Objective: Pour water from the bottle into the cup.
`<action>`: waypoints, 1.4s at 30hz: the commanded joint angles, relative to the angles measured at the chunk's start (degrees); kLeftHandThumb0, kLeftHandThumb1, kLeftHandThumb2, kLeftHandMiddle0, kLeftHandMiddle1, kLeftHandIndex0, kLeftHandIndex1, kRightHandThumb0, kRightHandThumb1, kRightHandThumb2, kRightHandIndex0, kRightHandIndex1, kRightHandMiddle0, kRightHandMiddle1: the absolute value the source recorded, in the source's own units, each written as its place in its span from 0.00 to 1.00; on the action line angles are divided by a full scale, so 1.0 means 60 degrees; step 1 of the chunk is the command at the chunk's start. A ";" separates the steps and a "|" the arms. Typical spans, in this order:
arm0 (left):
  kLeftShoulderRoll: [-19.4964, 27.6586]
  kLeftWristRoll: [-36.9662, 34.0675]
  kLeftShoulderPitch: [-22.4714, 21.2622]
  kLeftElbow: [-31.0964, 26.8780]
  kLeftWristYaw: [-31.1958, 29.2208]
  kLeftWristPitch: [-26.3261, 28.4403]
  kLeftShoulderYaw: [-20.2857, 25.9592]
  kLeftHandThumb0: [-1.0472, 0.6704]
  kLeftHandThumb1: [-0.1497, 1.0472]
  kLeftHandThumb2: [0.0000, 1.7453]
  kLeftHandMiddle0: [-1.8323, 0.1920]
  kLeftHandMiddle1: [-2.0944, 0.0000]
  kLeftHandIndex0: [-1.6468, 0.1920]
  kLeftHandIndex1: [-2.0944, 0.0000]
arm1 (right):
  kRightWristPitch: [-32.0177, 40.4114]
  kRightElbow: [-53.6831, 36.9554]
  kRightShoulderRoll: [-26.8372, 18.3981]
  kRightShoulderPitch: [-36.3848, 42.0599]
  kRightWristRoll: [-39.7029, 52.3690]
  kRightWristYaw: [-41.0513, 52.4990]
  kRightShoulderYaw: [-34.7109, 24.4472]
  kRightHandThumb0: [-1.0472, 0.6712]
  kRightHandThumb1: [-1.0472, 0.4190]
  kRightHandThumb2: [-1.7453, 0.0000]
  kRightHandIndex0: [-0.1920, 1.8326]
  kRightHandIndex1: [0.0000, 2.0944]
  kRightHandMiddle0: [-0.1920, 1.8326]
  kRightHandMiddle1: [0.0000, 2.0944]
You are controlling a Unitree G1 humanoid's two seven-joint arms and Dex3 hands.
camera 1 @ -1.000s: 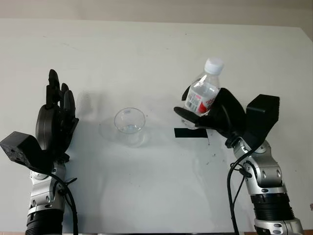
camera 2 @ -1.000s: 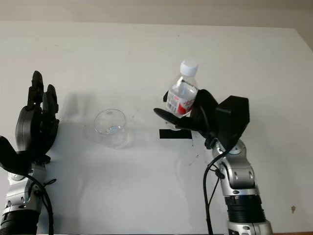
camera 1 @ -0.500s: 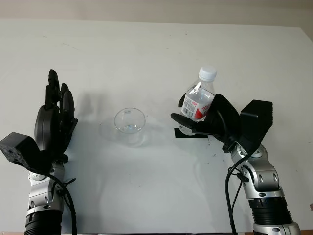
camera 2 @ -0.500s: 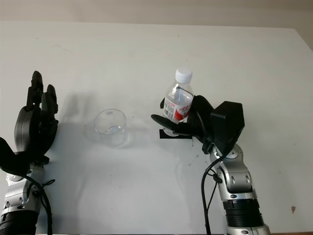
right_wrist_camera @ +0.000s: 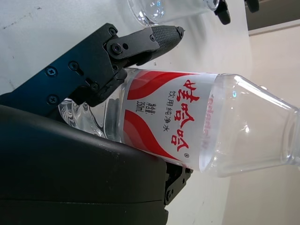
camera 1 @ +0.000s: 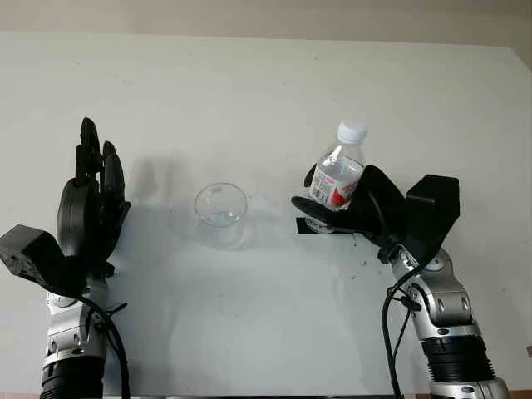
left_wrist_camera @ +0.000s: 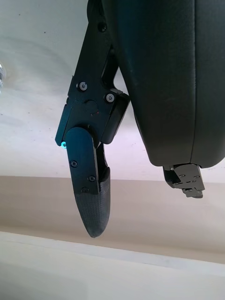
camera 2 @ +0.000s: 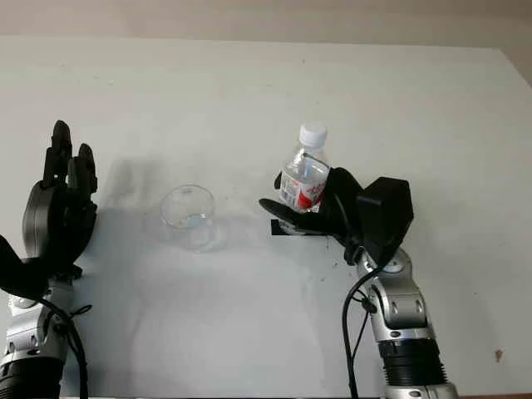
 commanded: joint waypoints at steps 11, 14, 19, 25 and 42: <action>0.0130 -0.0005 0.0006 0.0064 -0.0133 -0.0142 0.0105 0.18 1.00 0.31 1.00 1.00 1.00 1.00 | -0.0894 0.0349 0.0014 0.0561 -0.0249 0.0183 0.0083 0.33 0.00 0.92 0.22 1.00 0.08 1.00; 0.0117 -0.0043 0.0006 0.0035 -0.0125 -0.0110 0.0119 0.18 1.00 0.31 1.00 1.00 1.00 1.00 | -0.0990 0.0390 -0.0048 0.0717 -0.0293 0.0298 0.0121 0.29 0.01 0.96 0.04 0.99 0.01 0.98; 0.0097 -0.0039 0.0014 -0.0040 -0.0084 -0.0070 0.0115 0.18 1.00 0.30 1.00 1.00 1.00 1.00 | -0.1258 0.0578 -0.0174 0.0986 -0.0192 0.0713 0.0035 0.25 0.02 0.97 0.01 0.76 0.01 0.76; 0.0116 -0.0009 0.0008 -0.0067 -0.0047 -0.0048 0.0098 0.18 1.00 0.30 1.00 1.00 1.00 1.00 | -0.1985 0.0795 -0.0334 0.1294 -0.0440 0.0973 0.0109 0.24 0.03 0.97 0.03 0.51 0.04 0.48; 0.0121 -0.0033 0.0015 0.0008 -0.0118 -0.0083 0.0115 0.18 1.00 0.31 1.00 1.00 1.00 1.00 | -0.5200 0.2380 -0.0487 0.1549 -0.0472 0.1297 -0.0247 0.08 0.02 0.96 0.00 0.00 0.00 0.00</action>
